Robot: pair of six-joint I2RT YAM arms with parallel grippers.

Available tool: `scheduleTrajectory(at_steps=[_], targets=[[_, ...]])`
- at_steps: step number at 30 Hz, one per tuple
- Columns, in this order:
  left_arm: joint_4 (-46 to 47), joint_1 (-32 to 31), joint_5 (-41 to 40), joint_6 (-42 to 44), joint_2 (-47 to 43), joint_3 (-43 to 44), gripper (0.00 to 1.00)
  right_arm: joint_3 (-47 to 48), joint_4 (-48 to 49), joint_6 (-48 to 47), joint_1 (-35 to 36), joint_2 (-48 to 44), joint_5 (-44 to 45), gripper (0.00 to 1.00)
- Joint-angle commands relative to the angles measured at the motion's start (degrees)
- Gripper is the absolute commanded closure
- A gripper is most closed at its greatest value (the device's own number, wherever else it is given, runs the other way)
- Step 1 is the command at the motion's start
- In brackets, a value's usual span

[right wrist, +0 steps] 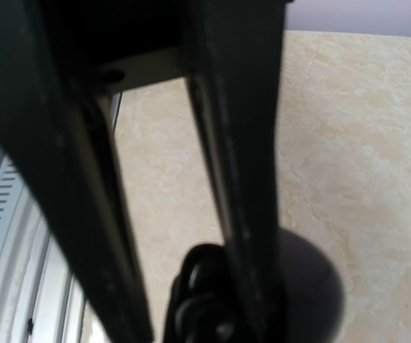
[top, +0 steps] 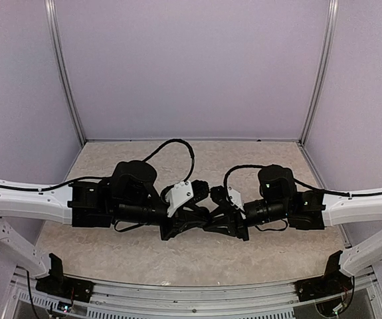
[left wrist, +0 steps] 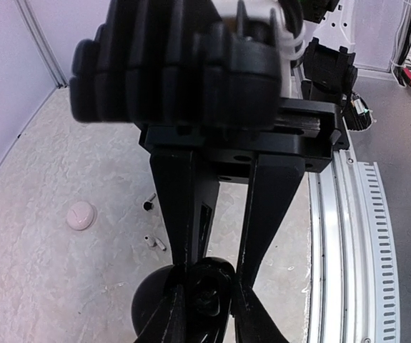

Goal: Insert the wireless bluetooth earbuds into the charging case
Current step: Pick up the left earbud from the right side groove of the charging case, then place the right earbud at the center of the board.

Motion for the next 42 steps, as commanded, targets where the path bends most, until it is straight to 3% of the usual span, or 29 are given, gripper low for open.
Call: scheduleTrajectory(at_steps=[1,27,34,42], targets=[[-2.7,-0.06,-1.09,0.9,1.41,2.07,0.76,1.55,1.69,-0.63,0.91,-1.52,0.24,1.0],[0.84,4.32,4.14,-0.23,-6.49,-2.54,0.85,1.42,-0.99,0.95,0.18,3.38,4.07,1.0],[10.11,11.94,12.36,-10.18,-11.37,-11.65,0.85,-0.3,-0.51,2.74,-1.64,1.66,4.14,1.0],[18.83,21.53,17.05,-25.11,-7.63,-22.06,0.86,-1.67,0.76,2.8,-2.08,-0.88,3.44,1.0]])
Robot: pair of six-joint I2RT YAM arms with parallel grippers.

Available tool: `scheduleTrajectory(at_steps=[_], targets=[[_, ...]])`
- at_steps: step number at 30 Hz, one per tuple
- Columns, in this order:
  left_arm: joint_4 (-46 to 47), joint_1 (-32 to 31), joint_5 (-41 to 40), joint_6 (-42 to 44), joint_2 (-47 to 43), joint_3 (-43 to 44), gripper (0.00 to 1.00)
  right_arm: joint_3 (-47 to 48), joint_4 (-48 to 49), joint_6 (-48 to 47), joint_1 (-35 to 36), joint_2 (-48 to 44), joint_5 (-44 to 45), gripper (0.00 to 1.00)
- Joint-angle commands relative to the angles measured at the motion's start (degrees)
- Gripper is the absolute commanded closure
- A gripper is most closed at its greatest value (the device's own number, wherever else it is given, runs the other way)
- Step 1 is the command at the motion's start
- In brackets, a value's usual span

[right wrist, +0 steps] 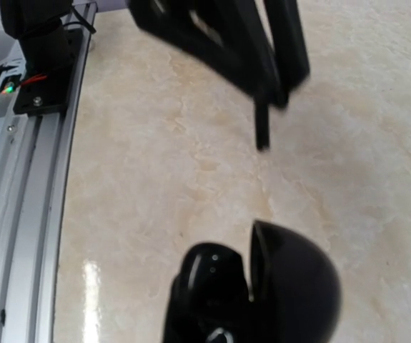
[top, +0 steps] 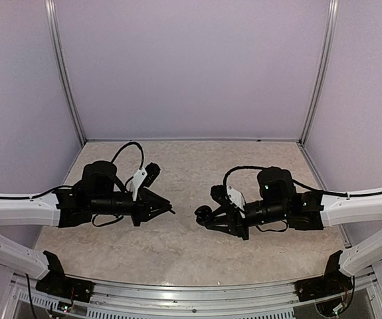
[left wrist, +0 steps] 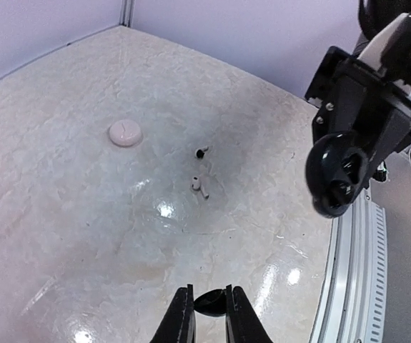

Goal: Insert the wireless bluetooth earbuds into the charging case
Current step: Place the right earbud at the center of the board.

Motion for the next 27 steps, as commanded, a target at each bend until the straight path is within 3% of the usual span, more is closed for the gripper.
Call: scheduleTrajectory(at_steps=[1,9,16,22,27], targets=[[6.64,2.58,3.11,-10.72,3.5,-3.77,0.85,-0.54,1.4,0.49,-0.39,-1.84,-0.53,1.0],[8.53,3.28,1.59,-19.82,18.15,-3.6,0.85,-1.14,2.77,-0.19,-0.39,-2.89,-1.69,1.0],[5.97,4.32,-1.19,-20.1,24.94,-1.43,0.83,-1.19,2.19,-0.4,-0.35,-3.57,-1.5,1.0],[2.27,5.41,-2.39,-20.2,27.09,-0.11,0.67,-1.19,2.15,-0.44,-0.39,-3.58,-1.56,1.0],[1.38,5.57,-3.3,-18.82,23.22,-0.06,0.61,-1.24,2.22,-0.49,-0.39,-3.36,-1.78,1.0]])
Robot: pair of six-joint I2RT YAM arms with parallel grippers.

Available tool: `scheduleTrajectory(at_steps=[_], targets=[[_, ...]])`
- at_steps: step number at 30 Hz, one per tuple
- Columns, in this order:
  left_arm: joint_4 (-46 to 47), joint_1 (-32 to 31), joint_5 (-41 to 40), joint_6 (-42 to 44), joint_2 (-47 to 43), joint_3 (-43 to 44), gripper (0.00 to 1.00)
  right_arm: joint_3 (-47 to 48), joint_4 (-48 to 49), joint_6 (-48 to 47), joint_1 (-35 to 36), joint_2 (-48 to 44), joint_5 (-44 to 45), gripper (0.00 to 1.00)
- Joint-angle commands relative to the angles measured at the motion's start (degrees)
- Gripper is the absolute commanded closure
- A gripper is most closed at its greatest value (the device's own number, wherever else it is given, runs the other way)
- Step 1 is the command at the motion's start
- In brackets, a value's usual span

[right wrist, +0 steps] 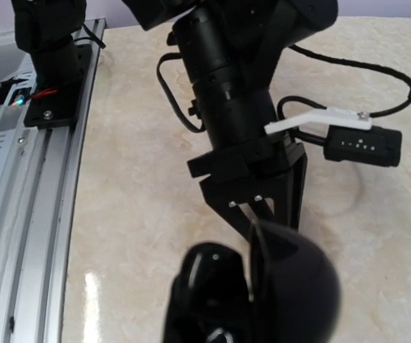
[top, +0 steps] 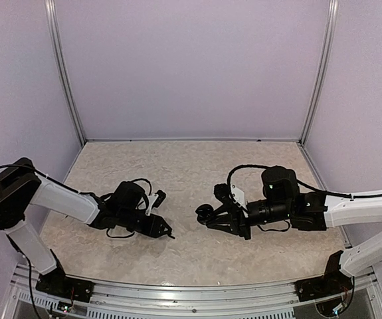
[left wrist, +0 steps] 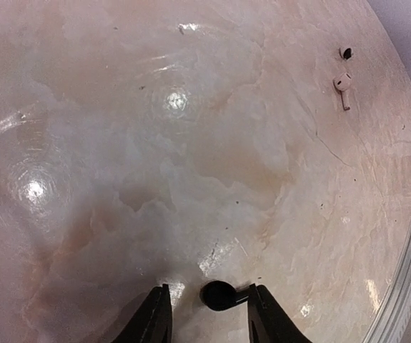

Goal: Insert the wireless bluetooth earbuds into the charging case
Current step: Place the right earbud at the center of the board, then pick up the right earbud from the left side groove of the charging case.

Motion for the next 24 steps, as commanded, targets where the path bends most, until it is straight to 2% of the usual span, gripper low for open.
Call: scheduleTrajectory(at_steps=[1,3,6,10,16,24], targets=[[-0.84,0.23,-1.29,1.59,-6.29,0.63,0.61,-0.58,1.38,-0.48,-0.41,-1.22,-0.81,1.0],[1.38,-1.52,-1.2,4.24,-11.97,-0.3,0.6,-1.0,1.9,-0.61,-0.39,-1.39,-0.7,1.0],[2.25,-7.34,-2.02,11.94,-21.68,0.36,0.57,-1.42,2.94,-1.3,-0.32,-1.5,-1.46,1.0],[2.91,-14.47,-3.79,18.16,-28.42,1.83,0.55,-1.77,4.09,-2.45,0.17,-1.75,-2.03,1.0],[1.53,-20.6,-6.44,21.73,-28.6,5.51,0.55,-1.7,3.98,-3.77,1.38,-2.18,0.37,1.0],[0.0,-22.11,-6.34,25.47,-25.08,8.13,0.56,-1.17,3.13,-4.71,2.41,-2.12,-2.63,1.0]])
